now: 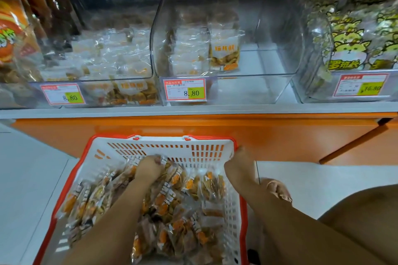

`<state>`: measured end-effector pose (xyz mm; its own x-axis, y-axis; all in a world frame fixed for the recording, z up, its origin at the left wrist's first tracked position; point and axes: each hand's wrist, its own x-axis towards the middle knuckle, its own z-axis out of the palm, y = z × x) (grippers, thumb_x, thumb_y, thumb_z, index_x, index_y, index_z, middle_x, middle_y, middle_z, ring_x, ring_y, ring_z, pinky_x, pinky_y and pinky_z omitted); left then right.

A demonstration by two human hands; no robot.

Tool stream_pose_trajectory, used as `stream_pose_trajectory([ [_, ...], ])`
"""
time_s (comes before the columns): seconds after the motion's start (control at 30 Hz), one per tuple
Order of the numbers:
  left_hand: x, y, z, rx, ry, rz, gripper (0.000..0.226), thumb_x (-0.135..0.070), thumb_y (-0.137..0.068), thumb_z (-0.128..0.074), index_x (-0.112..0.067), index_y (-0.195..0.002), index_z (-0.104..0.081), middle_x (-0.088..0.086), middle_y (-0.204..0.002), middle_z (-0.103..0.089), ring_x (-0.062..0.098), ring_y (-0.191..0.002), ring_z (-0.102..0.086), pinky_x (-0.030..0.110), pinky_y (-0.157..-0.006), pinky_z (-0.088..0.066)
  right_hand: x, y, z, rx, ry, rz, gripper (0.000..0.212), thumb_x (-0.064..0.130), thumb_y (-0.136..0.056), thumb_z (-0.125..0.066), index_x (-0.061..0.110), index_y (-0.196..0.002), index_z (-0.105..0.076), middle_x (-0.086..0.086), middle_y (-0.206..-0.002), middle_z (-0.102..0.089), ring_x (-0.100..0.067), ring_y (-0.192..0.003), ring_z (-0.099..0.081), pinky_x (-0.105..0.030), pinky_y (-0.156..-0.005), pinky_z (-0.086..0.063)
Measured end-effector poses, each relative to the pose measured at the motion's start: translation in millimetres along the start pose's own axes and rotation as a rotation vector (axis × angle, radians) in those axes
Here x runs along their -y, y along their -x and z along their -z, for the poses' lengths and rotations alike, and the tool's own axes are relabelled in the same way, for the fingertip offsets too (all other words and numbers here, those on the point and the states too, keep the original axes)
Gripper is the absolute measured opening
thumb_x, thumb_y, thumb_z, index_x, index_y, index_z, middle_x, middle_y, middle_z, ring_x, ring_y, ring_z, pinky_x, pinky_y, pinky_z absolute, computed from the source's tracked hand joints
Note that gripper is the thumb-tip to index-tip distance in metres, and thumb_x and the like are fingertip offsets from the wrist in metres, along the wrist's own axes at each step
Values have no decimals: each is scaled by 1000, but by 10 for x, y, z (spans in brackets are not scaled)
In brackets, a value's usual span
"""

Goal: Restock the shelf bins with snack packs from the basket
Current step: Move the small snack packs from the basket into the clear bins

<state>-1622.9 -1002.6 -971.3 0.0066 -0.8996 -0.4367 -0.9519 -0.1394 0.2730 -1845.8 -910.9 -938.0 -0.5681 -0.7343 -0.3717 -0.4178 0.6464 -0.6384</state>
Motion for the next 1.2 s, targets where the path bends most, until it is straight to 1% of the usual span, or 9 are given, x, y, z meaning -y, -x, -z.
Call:
stream_pose_trajectory([
  [0.1, 1, 27, 75, -13, 24, 2, 14, -6, -87, -57, -14, -76, -55, 3, -75, -56, 17, -68, -52, 29, -67, -45, 1, -4, 1, 2, 37, 9, 20, 0, -88, -50, 11, -105, -47, 3, -82, -54, -13, -64, -53, -19, -45, -38],
  [0.3, 51, 328, 519, 0, 155, -124, 10, -15, -85, -69, -10, -94, -68, 0, -89, -60, 15, -85, -57, 24, -76, -44, -3, 13, 3, 22, 60, 11, 23, 2, -89, -51, 12, -108, -44, 0, -88, -55, -19, -72, -57, -29, -57, -50],
  [0.43, -84, 738, 949, 144, 720, -193, 20, -11, -78, -76, -9, -68, -58, -3, -62, -56, 11, -60, -56, 19, -66, -47, 39, -12, 26, 77, 40, -64, 34, 8, -88, -56, 5, -120, -45, -6, -100, -60, -25, -87, -63, -36, -71, -55],
  [0.53, -179, 971, 1212, 250, 1035, -237, 32, -27, -62, -84, -9, -76, -61, 2, -75, -61, 15, -69, -55, 21, -66, -50, 121, -119, 62, 278, -3, -139, 65, 26, -78, -70, -1, -132, -46, -15, -125, -59, -28, -105, -63, -35, -83, -55],
  [0.6, -254, 1080, 1362, 283, 1220, -283, 49, -35, -55, -89, -4, -88, -68, 7, -87, -63, 13, -73, -58, 21, -63, -49, 393, 8, 249, 392, 42, -69, 62, 33, -78, -72, 1, -128, -53, -15, -126, -59, -28, -110, -61, -39, -92, -53],
  [0.67, -362, 1176, 1496, 284, 1420, -324, 33, -29, -59, -85, -9, -83, -76, 6, -88, -70, 13, -74, -63, 21, -63, -55, 710, 198, 561, 485, 128, 49, 53, 37, -85, -68, 5, -125, -56, -13, -125, -60, -27, -112, -59, -39, -96, -50],
  [0.9, -820, 1402, 1687, 205, 1709, -422, 18, -12, -73, -62, -2, -88, -66, 8, -81, -72, 12, -73, -70, 21, -60, -56, 1283, 801, 1501, 599, -207, 482, 63, 54, -59, -73, 29, -116, -66, 10, -104, -72, -3, -95, -67, -21, -88, -50],
  [1.07, -1134, 1465, 1692, 196, 1638, -452, 18, -5, -82, -63, 5, -97, -60, 14, -89, -71, 16, -79, -70, 19, -64, -55, 1437, 861, 1515, 397, -468, 535, 17, 32, -81, -70, 19, -92, -69, 9, -63, -65, 1, -58, -56, -11, -55, -45],
  [1.2, -1289, 1410, 1889, 48, 1392, -533, 19, -15, -89, -63, 0, -101, -66, 13, -102, -72, 19, -92, -70, 28, -83, -56, 1645, 707, 1695, 267, -492, 535, 9, 22, -78, -75, 18, -80, -67, 12, -56, -63, 0, -51, -52, -12, -48, -40],
])
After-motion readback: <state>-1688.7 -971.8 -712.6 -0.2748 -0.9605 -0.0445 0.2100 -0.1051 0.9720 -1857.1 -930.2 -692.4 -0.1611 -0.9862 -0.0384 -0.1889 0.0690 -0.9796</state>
